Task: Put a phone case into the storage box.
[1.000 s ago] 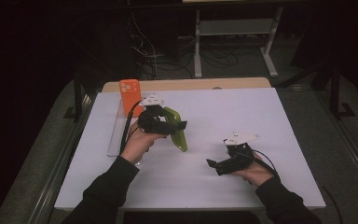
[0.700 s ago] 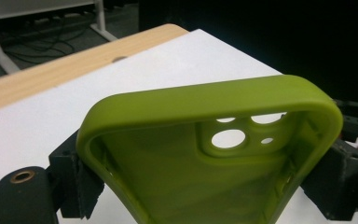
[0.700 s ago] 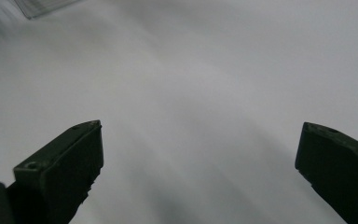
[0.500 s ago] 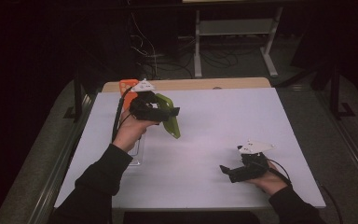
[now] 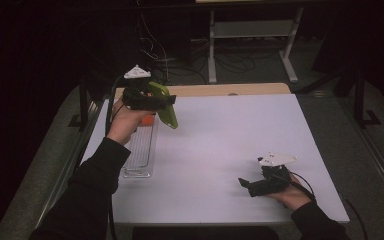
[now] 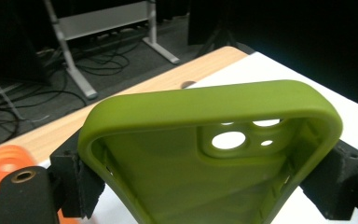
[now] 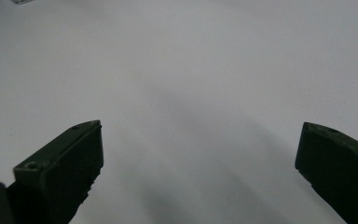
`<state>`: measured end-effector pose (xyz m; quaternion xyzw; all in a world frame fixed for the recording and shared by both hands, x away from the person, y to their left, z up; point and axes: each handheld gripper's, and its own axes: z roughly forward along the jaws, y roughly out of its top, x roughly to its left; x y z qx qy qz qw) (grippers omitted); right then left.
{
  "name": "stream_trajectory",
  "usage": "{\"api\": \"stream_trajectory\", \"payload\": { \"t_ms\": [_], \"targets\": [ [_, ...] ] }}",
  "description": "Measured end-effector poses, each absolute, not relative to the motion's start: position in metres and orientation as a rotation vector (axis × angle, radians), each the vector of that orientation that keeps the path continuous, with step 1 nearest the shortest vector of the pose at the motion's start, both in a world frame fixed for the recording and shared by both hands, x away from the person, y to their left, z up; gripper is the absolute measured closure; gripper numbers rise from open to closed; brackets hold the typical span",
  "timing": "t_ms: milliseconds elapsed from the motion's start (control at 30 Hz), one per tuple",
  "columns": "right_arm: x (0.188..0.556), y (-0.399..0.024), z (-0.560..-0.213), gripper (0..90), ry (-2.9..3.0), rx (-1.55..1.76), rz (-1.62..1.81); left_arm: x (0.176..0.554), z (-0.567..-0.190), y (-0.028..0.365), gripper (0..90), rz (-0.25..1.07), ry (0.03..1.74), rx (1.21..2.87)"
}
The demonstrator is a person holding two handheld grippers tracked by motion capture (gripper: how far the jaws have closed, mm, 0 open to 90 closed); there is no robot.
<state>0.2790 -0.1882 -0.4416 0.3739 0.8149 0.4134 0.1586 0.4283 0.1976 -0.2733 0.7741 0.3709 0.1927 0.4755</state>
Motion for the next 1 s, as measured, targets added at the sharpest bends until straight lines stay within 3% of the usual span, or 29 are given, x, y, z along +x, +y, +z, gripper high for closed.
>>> {"api": "stream_trajectory", "payload": {
  "t_ms": [400,1000],
  "targets": [
    [0.279,-0.187,-0.442,0.4,2.333,1.07,1.186,0.452,-0.266,0.228,14.4,0.626,1.056,1.873],
    [0.279,-0.187,-0.441,0.4,2.332,1.068,1.183,0.484,-0.305,0.25,14.2,0.741,1.346,1.869]
  ]
}}
